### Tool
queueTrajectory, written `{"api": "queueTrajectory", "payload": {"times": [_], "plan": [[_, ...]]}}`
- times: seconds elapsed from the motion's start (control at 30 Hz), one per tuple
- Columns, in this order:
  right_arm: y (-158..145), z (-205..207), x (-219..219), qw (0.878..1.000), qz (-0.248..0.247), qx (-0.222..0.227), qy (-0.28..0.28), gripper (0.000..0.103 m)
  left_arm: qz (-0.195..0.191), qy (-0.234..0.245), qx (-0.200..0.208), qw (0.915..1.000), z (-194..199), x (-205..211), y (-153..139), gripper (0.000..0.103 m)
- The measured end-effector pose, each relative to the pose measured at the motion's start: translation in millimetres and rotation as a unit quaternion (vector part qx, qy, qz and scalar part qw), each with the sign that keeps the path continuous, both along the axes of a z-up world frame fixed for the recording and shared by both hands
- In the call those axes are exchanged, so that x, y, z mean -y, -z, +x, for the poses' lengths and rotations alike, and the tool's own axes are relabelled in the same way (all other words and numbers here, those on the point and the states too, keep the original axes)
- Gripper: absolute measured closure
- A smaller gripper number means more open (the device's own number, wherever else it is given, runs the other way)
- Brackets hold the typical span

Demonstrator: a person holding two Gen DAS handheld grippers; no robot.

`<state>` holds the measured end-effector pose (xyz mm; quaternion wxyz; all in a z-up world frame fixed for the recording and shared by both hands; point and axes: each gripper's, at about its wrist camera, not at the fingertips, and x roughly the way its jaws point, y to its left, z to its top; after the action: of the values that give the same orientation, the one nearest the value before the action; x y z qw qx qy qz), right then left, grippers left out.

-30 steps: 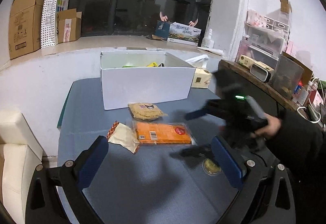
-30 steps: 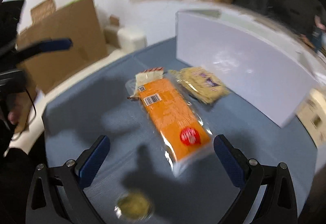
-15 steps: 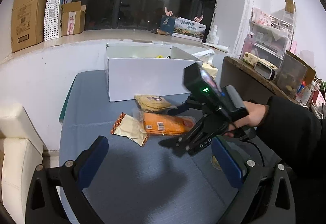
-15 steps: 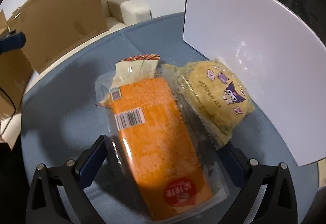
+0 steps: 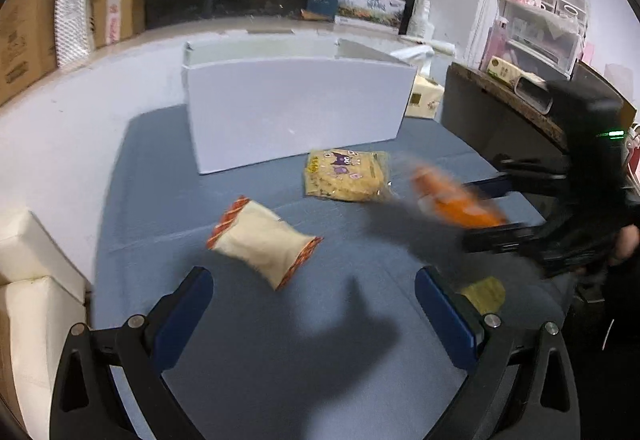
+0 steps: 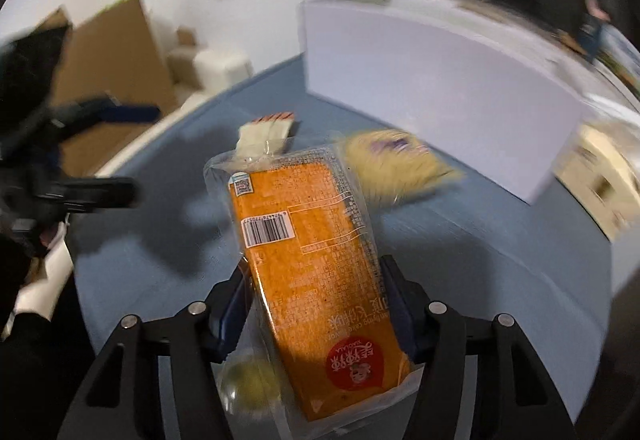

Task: Organize snacks
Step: 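Carry the orange bread pack with right tool while left carries cream pack into box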

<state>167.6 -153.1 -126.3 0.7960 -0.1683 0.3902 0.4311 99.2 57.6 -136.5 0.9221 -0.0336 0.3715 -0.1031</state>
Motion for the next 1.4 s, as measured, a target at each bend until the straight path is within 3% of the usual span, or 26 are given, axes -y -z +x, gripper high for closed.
{"api": "queueTrajectory", "payload": {"times": [0.2,0.43,0.47,0.53,0.63,0.83,1.0,1.2,1.4], "plan": [[-28,-13,55,0.996,0.066,-0.013,0.057,0.038,0.033,0.004,-0.041,0.9986,52,4,20,0.000],[-32,-28,79,0.993,0.090,-0.020,0.074,0.038,0.023,0.002,-0.085,0.9961,84,-12,43,0.002],[-28,-26,76,0.993,0.091,-0.023,0.074,0.038,0.031,0.003,-0.076,0.9966,84,-13,43,0.006],[-22,-26,70,0.993,0.092,-0.027,0.075,0.038,0.062,-0.010,-0.067,0.9958,82,-14,42,0.027],[-18,-24,66,0.992,0.095,-0.030,0.073,0.038,0.042,-0.010,-0.064,0.9970,73,-20,37,0.033],[-20,-22,56,0.993,0.096,-0.023,0.070,0.038,0.010,-0.015,0.007,0.9998,38,-21,-2,0.034],[-41,-7,46,0.990,0.114,-0.002,0.084,0.038,-0.005,-0.015,0.071,0.9974,32,-17,-57,0.034],[-95,48,19,0.982,0.126,0.052,0.128,0.038,0.000,-0.010,0.126,0.9919,86,-16,-127,0.034],[-127,133,-21,0.977,0.103,0.068,0.173,0.038,0.006,-0.031,0.115,0.9929,172,-28,-149,0.034]]}}
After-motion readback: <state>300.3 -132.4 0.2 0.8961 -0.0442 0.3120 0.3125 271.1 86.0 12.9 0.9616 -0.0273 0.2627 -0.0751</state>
